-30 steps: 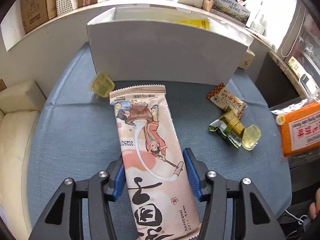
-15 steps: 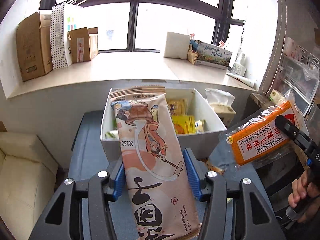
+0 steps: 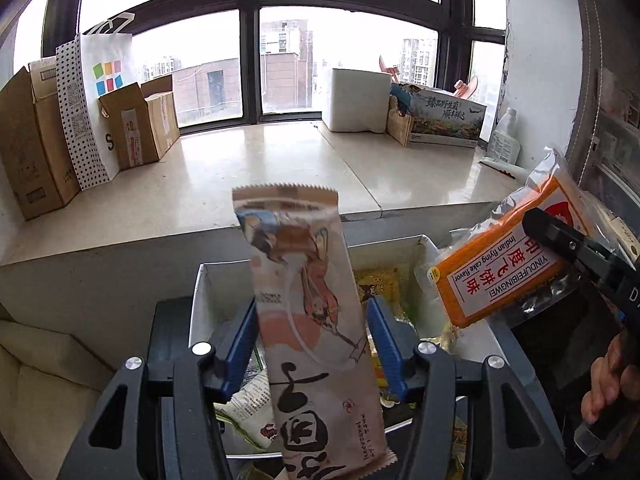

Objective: Organize snacks
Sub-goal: 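Carry both packets over the white box and open both grippers, then grasp the brown-edged cake packet with the right gripper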

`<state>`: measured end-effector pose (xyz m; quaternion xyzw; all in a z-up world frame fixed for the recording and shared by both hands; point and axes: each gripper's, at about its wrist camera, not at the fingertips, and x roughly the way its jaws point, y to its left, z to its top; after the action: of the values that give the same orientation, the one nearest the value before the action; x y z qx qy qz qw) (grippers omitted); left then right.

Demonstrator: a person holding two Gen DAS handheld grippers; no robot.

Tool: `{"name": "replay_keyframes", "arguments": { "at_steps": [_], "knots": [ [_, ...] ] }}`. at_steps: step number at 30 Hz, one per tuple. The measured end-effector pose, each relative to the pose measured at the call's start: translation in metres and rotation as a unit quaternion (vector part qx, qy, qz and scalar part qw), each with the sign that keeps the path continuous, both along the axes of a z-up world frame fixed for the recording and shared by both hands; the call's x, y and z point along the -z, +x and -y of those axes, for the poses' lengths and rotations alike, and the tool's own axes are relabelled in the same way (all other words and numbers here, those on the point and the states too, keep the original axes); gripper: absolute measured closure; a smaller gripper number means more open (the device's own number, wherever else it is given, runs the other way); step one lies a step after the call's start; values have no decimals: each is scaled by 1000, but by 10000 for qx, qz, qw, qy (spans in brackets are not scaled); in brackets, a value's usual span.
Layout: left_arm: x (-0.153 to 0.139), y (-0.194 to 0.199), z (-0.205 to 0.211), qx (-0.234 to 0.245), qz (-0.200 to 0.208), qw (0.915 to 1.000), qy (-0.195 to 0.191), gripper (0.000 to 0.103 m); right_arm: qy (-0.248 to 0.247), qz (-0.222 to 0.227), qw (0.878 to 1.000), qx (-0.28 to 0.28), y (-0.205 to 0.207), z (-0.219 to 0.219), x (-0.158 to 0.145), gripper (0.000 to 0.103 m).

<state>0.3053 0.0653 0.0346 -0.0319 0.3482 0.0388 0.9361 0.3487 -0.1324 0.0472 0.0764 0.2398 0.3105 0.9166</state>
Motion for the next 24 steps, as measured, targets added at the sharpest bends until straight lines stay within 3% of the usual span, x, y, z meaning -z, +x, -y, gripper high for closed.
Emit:
{"name": "replay_keyframes", "arguments": {
  "at_steps": [1,2,3,4,15,21,24],
  "knots": [
    [6,2,-1,53,-64,10000,-35,21,-40,-82,10000,-6,7,-4,3,84],
    [9,1,-2,89,-83,9999,-90,14,-15,-187,9998,-31,13,-6,5,53],
    [10,-2,-3,103,-42,9999,-99,5,17,-318,9995,-33,18,-8,8,2],
    [11,-7,-3,125,12,9999,-68,1,19,-421,9991,-65,20,-9,11,1],
    [2,-55,3,382,149,9992,-41,0,-572,-102,9982,-173,-18,-6,9,0],
    [-3,-116,8,482,305,9982,-211,0,-617,1,9976,-303,-70,25,9,0],
    [0,-154,21,546,361,9978,-106,0,-628,76,9974,-343,-101,45,18,0]
  ]
}}
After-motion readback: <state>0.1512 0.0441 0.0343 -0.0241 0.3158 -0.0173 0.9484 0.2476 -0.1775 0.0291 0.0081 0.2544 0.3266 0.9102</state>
